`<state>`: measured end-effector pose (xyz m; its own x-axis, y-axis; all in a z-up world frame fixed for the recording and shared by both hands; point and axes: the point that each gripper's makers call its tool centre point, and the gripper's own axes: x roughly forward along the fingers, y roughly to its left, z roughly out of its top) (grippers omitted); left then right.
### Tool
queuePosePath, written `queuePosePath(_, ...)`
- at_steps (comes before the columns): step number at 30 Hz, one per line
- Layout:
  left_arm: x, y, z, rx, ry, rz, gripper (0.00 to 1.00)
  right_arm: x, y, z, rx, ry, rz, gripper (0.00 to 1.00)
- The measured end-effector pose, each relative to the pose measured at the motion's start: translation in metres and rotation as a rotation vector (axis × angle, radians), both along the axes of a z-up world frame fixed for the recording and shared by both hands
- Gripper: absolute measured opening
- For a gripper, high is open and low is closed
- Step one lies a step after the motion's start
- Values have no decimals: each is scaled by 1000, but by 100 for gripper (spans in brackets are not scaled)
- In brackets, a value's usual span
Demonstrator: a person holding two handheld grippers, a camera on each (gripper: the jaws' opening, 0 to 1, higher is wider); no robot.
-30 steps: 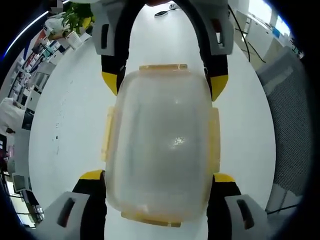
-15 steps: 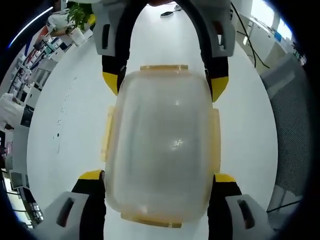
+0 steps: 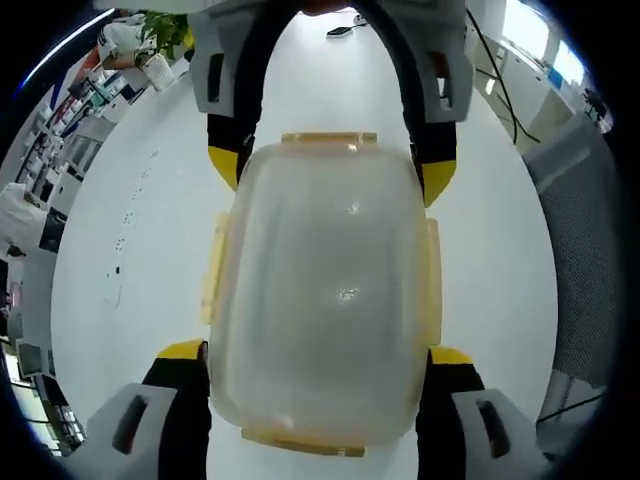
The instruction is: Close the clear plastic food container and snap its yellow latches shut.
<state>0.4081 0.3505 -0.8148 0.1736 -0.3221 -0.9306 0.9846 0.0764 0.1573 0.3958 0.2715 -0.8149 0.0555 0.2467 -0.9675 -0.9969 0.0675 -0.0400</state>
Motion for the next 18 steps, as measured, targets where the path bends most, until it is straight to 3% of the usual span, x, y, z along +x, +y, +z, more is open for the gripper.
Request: queuePosePath(18,6,-2,1,-37,-2,17,83,6,0,-4,-18,-32,9,81)
